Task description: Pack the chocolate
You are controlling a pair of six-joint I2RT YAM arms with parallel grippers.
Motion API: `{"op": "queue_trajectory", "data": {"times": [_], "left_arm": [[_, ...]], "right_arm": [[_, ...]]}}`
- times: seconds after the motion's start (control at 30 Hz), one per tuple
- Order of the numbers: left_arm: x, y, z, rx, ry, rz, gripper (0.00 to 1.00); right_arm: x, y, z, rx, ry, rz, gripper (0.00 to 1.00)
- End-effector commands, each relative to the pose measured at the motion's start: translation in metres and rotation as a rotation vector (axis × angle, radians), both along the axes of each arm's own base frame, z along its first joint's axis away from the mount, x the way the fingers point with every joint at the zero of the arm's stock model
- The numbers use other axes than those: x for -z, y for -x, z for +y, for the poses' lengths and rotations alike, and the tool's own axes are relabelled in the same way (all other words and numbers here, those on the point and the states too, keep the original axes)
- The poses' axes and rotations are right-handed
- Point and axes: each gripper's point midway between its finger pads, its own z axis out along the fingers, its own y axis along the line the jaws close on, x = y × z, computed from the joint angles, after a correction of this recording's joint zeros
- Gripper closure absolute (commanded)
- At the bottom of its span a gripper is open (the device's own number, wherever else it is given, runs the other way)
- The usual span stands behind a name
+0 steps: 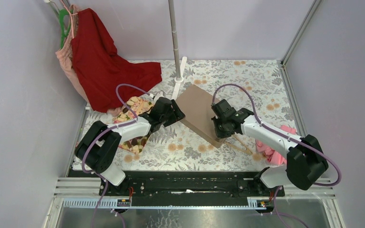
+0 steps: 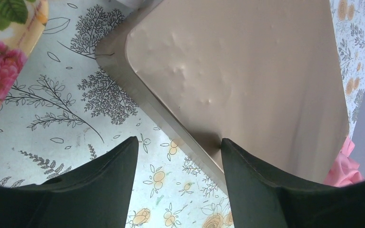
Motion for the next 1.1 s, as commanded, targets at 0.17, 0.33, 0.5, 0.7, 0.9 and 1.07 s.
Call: {"op": "queue_trajectory", "data": {"times": [0.17,0.33,0.5,0.7,0.9,1.07], "left_arm": [[-0.002,0.000,-0.002,0.021,-0.011,-0.003,0.29],[-0.012,0.000,0.000,0.013,-0.004,-0.024,0.29],[-0.029,0.000,0.010,-0.008,-0.021,-0.067,0.28],[-0.047,0.000,0.038,-0.071,-0.043,-0.103,0.20],[-0.061,-0.001,0.084,-0.165,-0.036,-0.120,0.16],[-0.082,0.003,0.131,-0.260,-0.036,-0.147,0.13]], "right_arm": [[-0.008,0.009,-0.010,-0.005,0.064,-0.003,0.99],[-0.034,-0.009,-0.008,0.022,0.022,-0.136,0.93],[-0.050,-0.026,-0.018,0.084,0.000,-0.248,0.80],[-0.057,-0.050,-0.051,0.232,-0.091,-0.340,0.72],[-0.072,-0.067,-0.094,0.386,-0.119,-0.447,0.56],[-0.088,-0.068,-0.127,0.496,-0.097,-0.539,0.44]]}}
